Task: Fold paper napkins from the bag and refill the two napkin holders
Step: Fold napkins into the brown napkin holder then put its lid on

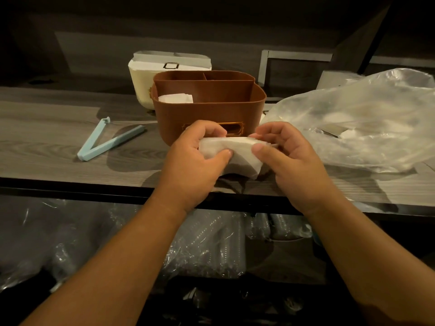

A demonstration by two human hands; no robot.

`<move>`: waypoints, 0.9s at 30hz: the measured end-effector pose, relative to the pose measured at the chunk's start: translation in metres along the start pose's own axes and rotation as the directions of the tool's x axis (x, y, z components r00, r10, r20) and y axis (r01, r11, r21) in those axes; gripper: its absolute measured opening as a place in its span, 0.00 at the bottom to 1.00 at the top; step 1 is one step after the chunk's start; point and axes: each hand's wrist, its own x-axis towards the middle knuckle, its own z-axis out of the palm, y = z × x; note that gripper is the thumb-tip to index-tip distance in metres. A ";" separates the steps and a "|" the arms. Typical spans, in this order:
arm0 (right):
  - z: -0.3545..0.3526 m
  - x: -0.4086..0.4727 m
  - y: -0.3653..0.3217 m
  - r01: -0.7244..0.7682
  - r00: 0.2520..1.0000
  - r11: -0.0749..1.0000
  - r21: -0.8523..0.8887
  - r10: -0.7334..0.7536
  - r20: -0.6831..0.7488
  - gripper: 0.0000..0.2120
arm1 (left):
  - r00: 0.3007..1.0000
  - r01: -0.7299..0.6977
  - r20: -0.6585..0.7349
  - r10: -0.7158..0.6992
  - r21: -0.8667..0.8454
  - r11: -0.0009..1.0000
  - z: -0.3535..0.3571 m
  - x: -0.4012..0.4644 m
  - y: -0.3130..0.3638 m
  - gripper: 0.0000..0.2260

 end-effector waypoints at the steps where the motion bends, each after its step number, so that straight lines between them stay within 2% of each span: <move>1: -0.001 0.000 0.000 -0.013 0.999 1.000 0.002 0.013 0.043 0.17 | 1.000 -0.004 0.016 0.004 -0.009 1.000 0.000 0.001 0.000 0.15; 4: 0.001 -0.001 -0.002 -0.017 0.993 0.995 -0.100 0.029 0.117 0.27 | 0.998 -0.019 0.066 0.019 0.003 1.000 0.001 0.002 0.000 0.16; 7: 0.005 0.000 -0.003 0.021 0.996 0.966 -0.256 0.001 0.086 0.27 | 0.997 -0.027 0.074 0.025 0.022 0.999 0.001 0.001 0.002 0.17; 9: 0.006 0.000 -0.003 0.024 0.996 0.960 -0.281 0.000 0.085 0.25 | 0.998 -0.036 0.049 0.034 0.031 0.999 0.001 0.001 0.001 0.17; 13: 0.006 0.000 -0.003 -0.014 0.995 0.960 -0.279 0.040 0.088 0.22 | 0.999 -0.017 0.030 0.016 0.022 1.000 0.002 0.002 -0.001 0.16; 16: 0.007 0.000 -0.001 -0.058 0.997 0.953 -0.296 0.073 0.039 0.21 | 1.000 -0.019 0.006 0.019 0.013 1.000 0.002 0.002 -0.003 0.16; 20: 0.004 0.008 -0.015 -0.156 0.986 0.984 -0.087 0.150 -0.071 0.21 | 0.998 0.049 -0.034 -0.051 -0.069 0.996 -0.003 0.003 0.003 0.16; 21: 0.004 0.014 -0.025 -0.141 0.988 0.988 -0.057 0.136 -0.075 0.21 | 0.996 0.076 -0.037 -0.079 -0.075 0.994 -0.009 0.006 0.010 0.16; 23: 0.002 0.033 -0.050 -0.047 0.998 0.993 -0.107 0.042 -0.043 0.19 | 0.991 0.131 -0.023 -0.133 -0.068 0.989 -0.025 0.020 0.030 0.16; 25: 0.004 0.058 -0.078 0.029 0.999 0.974 -0.224 -0.023 0.030 0.17 | 0.976 0.218 0.033 -0.217 -0.025 0.976 -0.045 0.039 0.058 0.12; 27: 0.011 0.085 -0.104 0.077 0.990 0.933 -0.352 -0.031 0.135 0.17 | 0.954 0.284 0.065 -0.291 0.105 0.953 -0.064 0.062 0.081 0.09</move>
